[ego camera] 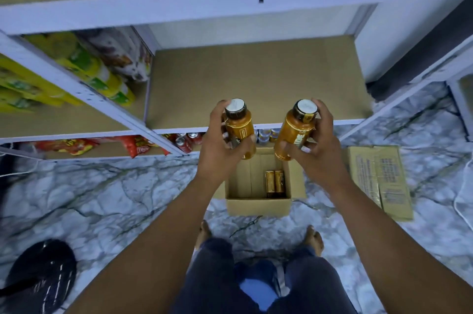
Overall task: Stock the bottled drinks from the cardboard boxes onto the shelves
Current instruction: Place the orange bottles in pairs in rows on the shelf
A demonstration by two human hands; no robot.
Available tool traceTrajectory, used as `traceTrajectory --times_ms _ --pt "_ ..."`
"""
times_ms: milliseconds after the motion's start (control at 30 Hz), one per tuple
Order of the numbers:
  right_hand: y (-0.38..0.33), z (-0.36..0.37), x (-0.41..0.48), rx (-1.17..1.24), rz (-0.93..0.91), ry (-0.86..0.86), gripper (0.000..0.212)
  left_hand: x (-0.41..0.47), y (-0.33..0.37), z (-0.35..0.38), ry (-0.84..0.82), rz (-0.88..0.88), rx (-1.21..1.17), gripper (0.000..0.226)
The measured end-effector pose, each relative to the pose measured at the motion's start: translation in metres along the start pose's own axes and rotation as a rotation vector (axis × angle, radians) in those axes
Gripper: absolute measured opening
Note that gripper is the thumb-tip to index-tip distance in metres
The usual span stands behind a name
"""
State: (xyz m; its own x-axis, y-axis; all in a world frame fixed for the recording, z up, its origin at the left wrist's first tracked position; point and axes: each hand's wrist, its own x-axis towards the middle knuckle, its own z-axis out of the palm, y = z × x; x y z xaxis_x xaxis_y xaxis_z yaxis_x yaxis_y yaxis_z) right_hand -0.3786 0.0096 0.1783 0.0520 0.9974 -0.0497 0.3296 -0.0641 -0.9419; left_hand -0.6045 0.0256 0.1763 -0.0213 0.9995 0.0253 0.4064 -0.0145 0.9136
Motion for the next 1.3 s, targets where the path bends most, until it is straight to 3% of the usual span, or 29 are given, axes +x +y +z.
traceTrajectory --times_ms 200,467,1000,1300 --pt "-0.067 -0.005 -0.018 -0.045 -0.083 0.010 0.094 -0.019 0.051 -0.037 0.047 0.077 -0.002 0.075" --pt "-0.128 -0.010 -0.016 -0.092 -0.213 0.045 0.102 -0.007 0.103 -0.076 0.128 0.226 -0.018 0.079" --pt "-0.236 -0.031 0.079 -0.125 -0.437 0.141 0.102 0.088 0.203 -0.123 0.214 0.431 0.059 0.092" --pt "-0.264 -0.028 0.118 -0.108 -0.493 0.112 0.100 0.130 0.214 -0.133 0.178 0.420 0.041 0.091"
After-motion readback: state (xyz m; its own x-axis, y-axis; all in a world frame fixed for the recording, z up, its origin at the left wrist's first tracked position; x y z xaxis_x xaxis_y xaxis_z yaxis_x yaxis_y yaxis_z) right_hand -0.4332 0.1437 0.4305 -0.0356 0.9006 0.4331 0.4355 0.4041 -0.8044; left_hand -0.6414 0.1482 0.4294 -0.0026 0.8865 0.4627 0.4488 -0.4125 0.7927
